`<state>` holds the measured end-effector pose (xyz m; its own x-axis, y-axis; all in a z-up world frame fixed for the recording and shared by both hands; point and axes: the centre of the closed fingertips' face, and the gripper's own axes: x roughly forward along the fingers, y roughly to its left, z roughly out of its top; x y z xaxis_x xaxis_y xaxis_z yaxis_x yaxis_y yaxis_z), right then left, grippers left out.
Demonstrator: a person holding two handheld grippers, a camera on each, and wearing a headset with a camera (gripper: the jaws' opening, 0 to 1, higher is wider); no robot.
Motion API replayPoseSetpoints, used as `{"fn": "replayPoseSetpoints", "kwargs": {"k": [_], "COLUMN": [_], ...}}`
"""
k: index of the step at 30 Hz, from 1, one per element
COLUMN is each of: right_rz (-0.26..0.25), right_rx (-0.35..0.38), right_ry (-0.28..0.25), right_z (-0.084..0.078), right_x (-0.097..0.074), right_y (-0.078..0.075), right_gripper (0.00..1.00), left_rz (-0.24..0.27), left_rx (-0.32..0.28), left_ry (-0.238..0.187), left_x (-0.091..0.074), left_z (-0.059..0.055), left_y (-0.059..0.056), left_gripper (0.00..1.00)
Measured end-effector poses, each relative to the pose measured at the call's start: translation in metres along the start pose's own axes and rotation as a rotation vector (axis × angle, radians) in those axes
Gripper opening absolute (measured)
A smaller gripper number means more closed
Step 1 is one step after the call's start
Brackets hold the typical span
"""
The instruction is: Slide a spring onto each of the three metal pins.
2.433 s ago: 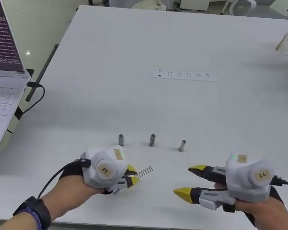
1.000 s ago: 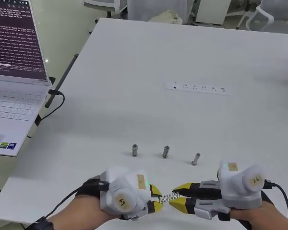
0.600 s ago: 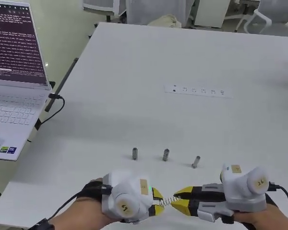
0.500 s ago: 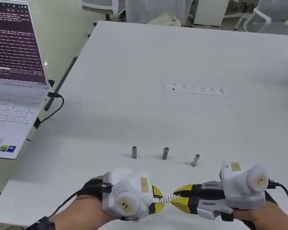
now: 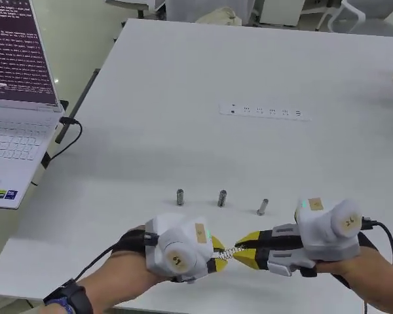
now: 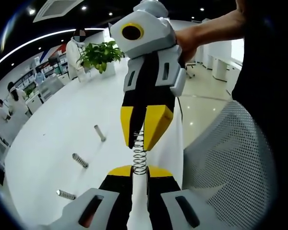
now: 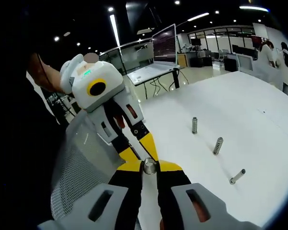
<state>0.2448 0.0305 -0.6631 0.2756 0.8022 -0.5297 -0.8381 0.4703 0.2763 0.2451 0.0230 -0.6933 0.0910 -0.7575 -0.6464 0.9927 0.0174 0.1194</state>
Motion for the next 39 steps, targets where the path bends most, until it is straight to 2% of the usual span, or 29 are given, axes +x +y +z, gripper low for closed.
{"fn": "replayPoseSetpoints", "kwargs": {"k": [5, 10, 13, 15, 18, 28, 35, 39], "right_rz": [-0.006, 0.008, 0.020, 0.026, 0.038, 0.073, 0.105, 0.116], "right_rx": [-0.050, -0.110, -0.165, -0.225, -0.261, -0.379, -0.468, -0.503], "right_ry": [0.029, 0.055, 0.099, 0.150, 0.178, 0.269, 0.342, 0.365], "right_z": [0.005, 0.009, 0.006, 0.002, 0.002, 0.006, 0.010, 0.012], "right_x": [-0.002, -0.007, -0.009, -0.010, -0.009, -0.012, -0.014, -0.015], "right_y": [-0.001, 0.000, 0.001, 0.000, 0.001, 0.003, 0.003, 0.004], "right_gripper": [0.08, 0.09, 0.10, 0.10, 0.12, 0.13, 0.12, 0.12], "left_rz": [0.005, -0.001, -0.007, -0.009, -0.011, -0.022, -0.018, -0.018], "left_rx": [-0.031, -0.036, -0.037, -0.035, -0.031, -0.002, 0.005, 0.007], "left_ry": [-0.023, -0.051, -0.068, -0.079, -0.089, -0.089, -0.107, -0.114], "left_x": [0.002, -0.001, -0.004, -0.005, -0.006, -0.006, -0.006, -0.006], "left_z": [0.005, 0.012, 0.017, 0.020, 0.023, 0.028, 0.037, 0.040], "left_y": [0.002, 0.003, 0.004, 0.005, 0.006, 0.001, 0.003, 0.005], "left_gripper": [0.02, 0.02, 0.02, 0.02, 0.02, 0.02, 0.02, 0.02]}}
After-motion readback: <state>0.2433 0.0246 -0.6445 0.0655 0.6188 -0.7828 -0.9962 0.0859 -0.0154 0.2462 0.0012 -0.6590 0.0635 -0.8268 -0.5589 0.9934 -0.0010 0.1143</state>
